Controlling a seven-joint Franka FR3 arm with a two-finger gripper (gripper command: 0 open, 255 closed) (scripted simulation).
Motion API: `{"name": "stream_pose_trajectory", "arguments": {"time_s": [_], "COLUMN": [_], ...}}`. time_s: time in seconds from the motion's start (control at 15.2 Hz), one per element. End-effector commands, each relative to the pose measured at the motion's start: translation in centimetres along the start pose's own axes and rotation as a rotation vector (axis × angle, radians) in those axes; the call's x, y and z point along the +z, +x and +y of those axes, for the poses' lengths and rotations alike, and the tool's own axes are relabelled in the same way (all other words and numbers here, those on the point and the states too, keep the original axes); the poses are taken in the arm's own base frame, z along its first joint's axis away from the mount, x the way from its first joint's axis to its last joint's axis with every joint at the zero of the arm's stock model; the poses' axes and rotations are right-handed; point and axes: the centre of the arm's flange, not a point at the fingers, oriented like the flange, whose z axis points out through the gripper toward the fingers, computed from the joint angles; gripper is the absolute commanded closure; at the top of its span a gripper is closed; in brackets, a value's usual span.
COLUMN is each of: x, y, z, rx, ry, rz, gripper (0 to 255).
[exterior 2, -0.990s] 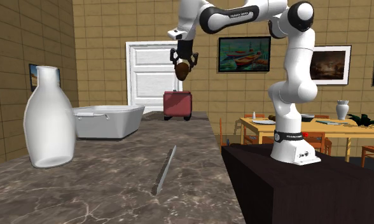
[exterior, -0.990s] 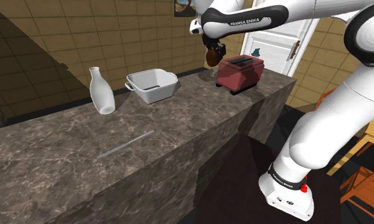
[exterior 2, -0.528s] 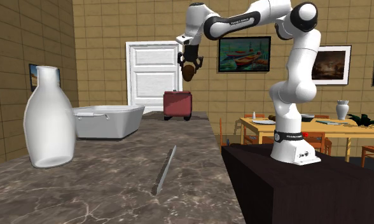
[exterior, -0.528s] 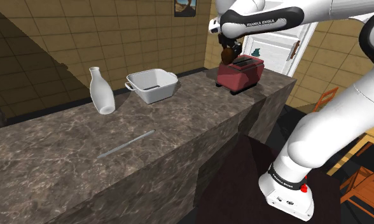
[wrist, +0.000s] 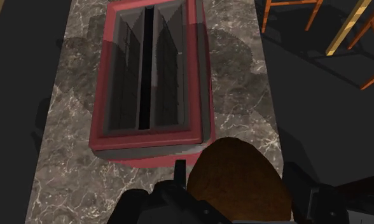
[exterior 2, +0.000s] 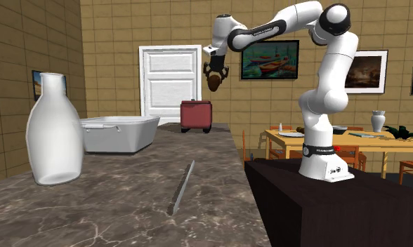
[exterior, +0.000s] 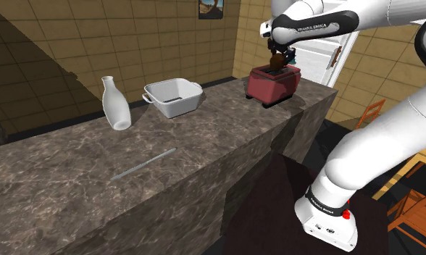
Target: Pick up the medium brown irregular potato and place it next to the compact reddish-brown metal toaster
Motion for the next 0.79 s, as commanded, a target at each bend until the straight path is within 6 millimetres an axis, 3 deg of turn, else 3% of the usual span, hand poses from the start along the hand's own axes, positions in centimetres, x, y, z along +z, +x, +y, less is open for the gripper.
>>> {"name": "stream_pose_trajectory", "arguments": {"time_s": [0.0, 0.53, 0.73], "x": [1.1, 6.2, 7.6], "y": [-2.1, -11.2, -10.4], "z": [-0.7, -3.1, -3.4], "rx": [-0.001, -0.001, -0.001], "ry": [-0.001, -0.001, -0.001], "rz": [0.0, 0.0, 0.0], "gripper": [255, 255, 255]}}
